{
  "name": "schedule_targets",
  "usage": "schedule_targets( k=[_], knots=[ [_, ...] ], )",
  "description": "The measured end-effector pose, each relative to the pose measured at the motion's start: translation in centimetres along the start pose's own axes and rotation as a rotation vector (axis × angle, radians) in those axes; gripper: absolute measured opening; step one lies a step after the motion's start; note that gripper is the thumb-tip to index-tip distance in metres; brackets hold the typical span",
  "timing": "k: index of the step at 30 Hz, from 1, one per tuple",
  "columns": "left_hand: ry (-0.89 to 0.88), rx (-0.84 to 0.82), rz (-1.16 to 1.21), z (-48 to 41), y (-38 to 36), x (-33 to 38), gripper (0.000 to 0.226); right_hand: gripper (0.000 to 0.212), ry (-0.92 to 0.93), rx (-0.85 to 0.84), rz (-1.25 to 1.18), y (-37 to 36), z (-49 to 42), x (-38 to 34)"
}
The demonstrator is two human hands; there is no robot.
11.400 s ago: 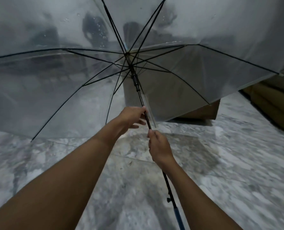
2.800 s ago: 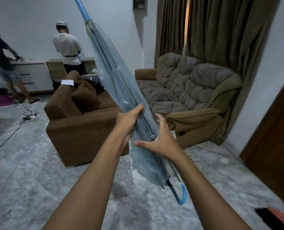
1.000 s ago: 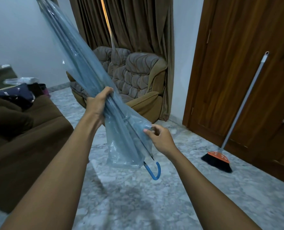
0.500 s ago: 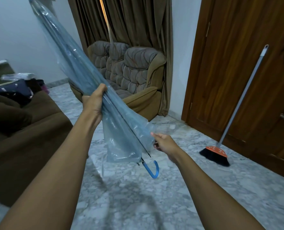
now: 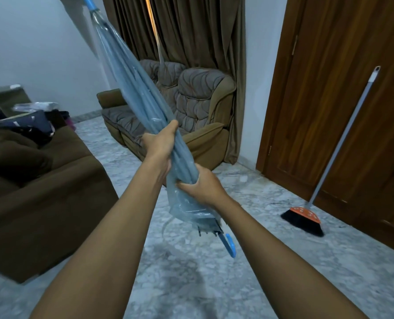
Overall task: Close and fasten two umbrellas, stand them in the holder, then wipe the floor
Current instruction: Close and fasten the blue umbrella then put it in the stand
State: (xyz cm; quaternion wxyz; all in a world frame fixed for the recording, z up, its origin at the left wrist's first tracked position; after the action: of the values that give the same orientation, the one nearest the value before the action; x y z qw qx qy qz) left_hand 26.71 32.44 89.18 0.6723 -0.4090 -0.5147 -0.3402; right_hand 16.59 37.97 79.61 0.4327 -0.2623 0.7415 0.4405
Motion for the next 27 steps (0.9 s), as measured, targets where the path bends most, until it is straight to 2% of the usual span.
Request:
schedule_targets(
  k=[1,3,9,11,12,13,14,16,17,18,19,20,21,23,24,27],
  knots=[
    [0.002,-0.005,-0.002,0.1,0.1,0.0,0.052,0.05,0.032,0.0,0.016,0.1,-0.4,0.0],
    [0.014,-0.013,-0.016,0.2,0.2,0.0,0.056,0.039,0.091,0.007,0.052,0.7,-1.2,-0.1],
    [-0.02,-0.054,-0.059,0.2,0.4,0.3,0.048,0.038,0.097,-0.147,-0.131,1.9,-1.2,-1.4],
    [-0.049,-0.079,-0.127,0.2,0.4,0.1,0.061,0.04,0.088,-0.157,-0.122,2.0,-1.3,-1.0],
    [-0.093,-0.087,-0.2,0.2,0.6,-0.2,0.079,0.042,0.081,-0.152,-0.1,2.2,-1.5,-0.6],
    [-0.221,-0.052,-0.324,0.2,1.1,-0.5,0.098,0.043,0.07,-0.14,-0.053,2.6,-1.8,-0.2],
    [-0.45,0.028,-0.477,0.2,1.8,-0.6,0.109,0.042,0.059,-0.127,0.012,3.0,-2.2,0.4],
    [-1.118,0.192,-0.633,1.0,3.0,-0.7,0.105,0.038,0.053,-0.112,0.181,4.3,-3.0,1.2],
    [-1.419,0.144,-0.626,1.7,3.1,-0.9,0.098,0.039,0.061,-0.117,0.263,4.9,-3.3,1.4],
    [-1.656,-0.005,-0.653,2.2,2.8,-1.4,0.093,0.041,0.071,-0.128,0.337,5.5,-3.6,1.5],
    [-1.819,-0.203,-0.749,2.2,2.4,-2.3,0.092,0.043,0.093,-0.141,0.4,6.0,-3.7,1.3],
    [-1.897,-0.384,-0.928,2.2,2.0,-3.1,0.095,0.046,0.126,-0.151,0.46,6.4,-3.8,1.0],
    [-1.904,-0.479,-1.141,2.1,1.6,-3.7,0.099,0.047,0.173,-0.167,0.513,6.8,-3.9,0.7],
    [-1.787,-0.514,-1.467,1.6,0.8,-4.4,0.101,0.044,0.286,-0.205,0.613,7.4,-4.0,-0.2],
    [-1.714,-0.501,-1.52,1.5,0.3,-4.5,0.096,0.042,0.347,-0.223,0.66,7.7,-4.0,-0.7],
    [-1.534,-0.503,-1.461,2.3,-0.7,-4.1,0.065,0.033,0.496,-0.23,0.784,8.2,-4.0,-1.9]
  ],
)
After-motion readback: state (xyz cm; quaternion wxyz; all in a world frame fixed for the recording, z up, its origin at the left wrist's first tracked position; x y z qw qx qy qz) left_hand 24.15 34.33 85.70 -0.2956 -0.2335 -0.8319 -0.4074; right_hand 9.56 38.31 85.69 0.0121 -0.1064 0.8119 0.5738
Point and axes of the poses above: each hand's wrist, its own z-axis away from the middle knuckle, its own y-axis out of the back of the hand, x = y × z, the point moved 3 cm from there along -z, towards the middle knuckle, and after that the axes turned 15 degrees about x, right-handed, at the moved point
